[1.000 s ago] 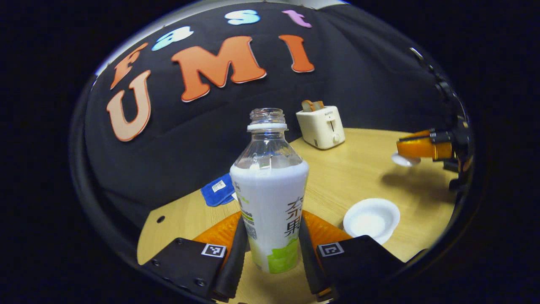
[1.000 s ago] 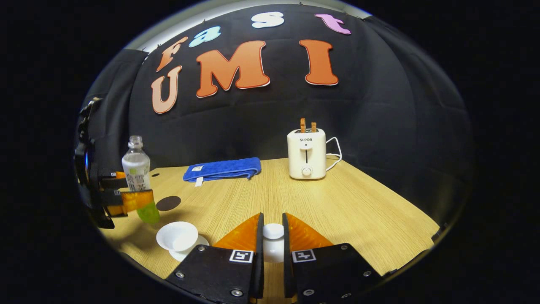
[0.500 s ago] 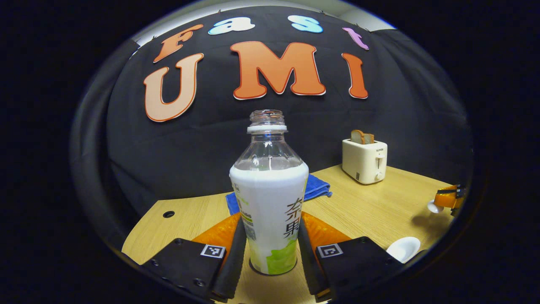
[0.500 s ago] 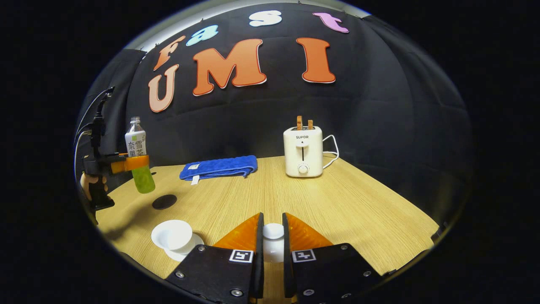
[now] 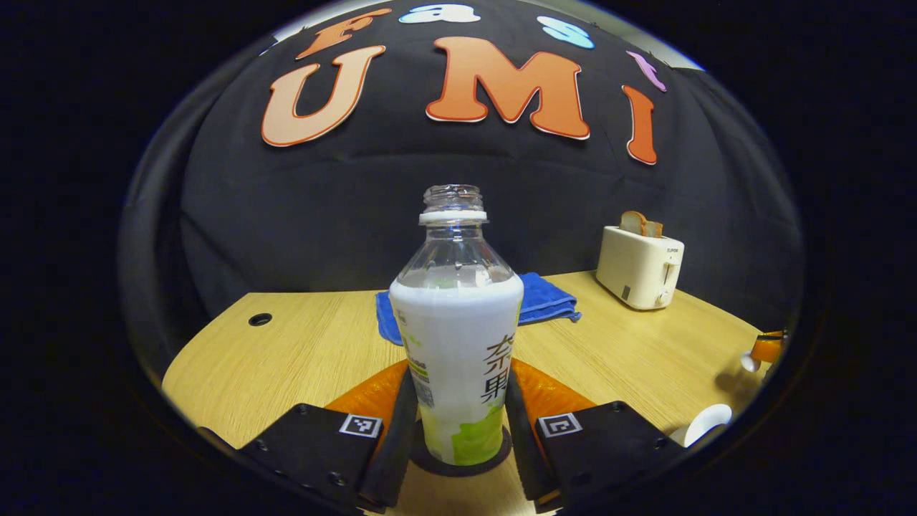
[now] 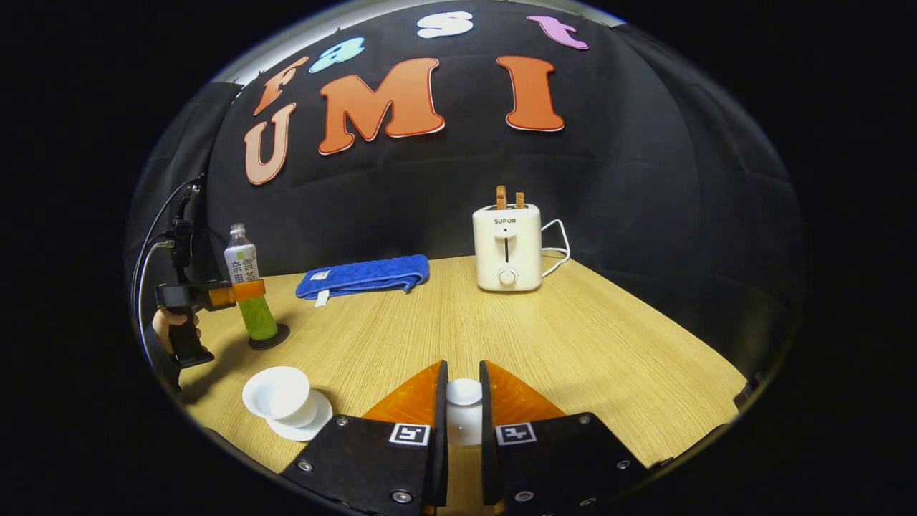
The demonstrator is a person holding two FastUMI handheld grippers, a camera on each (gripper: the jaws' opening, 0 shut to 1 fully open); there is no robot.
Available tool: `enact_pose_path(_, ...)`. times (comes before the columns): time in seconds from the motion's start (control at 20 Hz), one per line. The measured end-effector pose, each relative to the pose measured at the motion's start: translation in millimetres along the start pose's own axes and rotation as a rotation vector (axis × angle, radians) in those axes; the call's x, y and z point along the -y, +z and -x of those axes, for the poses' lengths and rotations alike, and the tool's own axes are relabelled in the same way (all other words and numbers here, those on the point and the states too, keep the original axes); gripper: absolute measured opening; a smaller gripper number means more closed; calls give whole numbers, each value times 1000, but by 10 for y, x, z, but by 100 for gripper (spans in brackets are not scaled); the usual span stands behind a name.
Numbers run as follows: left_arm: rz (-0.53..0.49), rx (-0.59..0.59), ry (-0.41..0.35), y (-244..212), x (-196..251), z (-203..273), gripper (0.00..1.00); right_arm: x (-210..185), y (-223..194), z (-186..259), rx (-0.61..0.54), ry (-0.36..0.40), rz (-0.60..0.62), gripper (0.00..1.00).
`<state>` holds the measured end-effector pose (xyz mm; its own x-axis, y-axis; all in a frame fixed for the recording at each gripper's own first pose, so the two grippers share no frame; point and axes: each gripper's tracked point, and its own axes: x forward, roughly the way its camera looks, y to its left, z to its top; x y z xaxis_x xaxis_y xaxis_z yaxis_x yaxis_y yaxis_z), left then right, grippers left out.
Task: Open the teacup lid with one hand, grasp the water bottle and pour water into the teacup with the other hand; after pouring, place the water bottle on the coaster and then close the teacup lid.
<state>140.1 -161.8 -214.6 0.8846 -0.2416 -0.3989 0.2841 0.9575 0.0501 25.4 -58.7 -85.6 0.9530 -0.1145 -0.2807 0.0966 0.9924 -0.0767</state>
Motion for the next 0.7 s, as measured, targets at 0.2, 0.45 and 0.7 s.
enact_pose_path(0.2, 11, 17, 1, 2, -18, 1, 63, -19, -38, -20, -12, -1, 5, 19)
enact_pose_path(0.45, 40, 38, -25, -29, -16, -14, 69, -53, -45, -36, -18, 5, 14, 19)
enact_pose_path(0.7, 46, -20, -28, -218, 20, -52, 70, -80, -59, -25, -18, 8, 15, 19)
